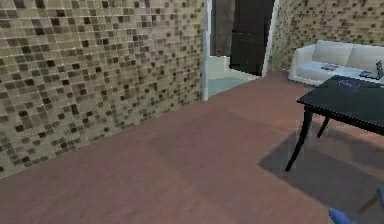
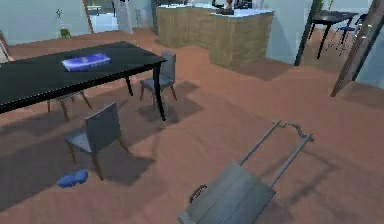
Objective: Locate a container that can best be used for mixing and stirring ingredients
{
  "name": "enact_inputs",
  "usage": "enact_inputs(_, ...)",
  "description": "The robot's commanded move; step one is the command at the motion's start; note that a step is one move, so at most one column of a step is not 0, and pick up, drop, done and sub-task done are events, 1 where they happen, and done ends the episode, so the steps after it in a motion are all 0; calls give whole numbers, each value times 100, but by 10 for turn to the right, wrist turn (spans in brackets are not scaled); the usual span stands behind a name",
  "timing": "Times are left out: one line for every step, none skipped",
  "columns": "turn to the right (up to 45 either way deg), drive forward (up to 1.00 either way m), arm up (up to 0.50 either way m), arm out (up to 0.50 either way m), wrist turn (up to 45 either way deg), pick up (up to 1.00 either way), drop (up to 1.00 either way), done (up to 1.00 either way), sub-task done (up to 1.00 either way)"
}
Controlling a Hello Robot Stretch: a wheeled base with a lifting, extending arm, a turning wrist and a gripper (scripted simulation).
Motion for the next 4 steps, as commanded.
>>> enact_inputs(330,0,0,0,0,0,0,0,0)
enact_inputs(0,100,0,0,0,0,0,0,0)
enact_inputs(120,0,0,0,0,0,0,0,0)
enact_inputs(0,10,0,0,0,0,0,0,0)
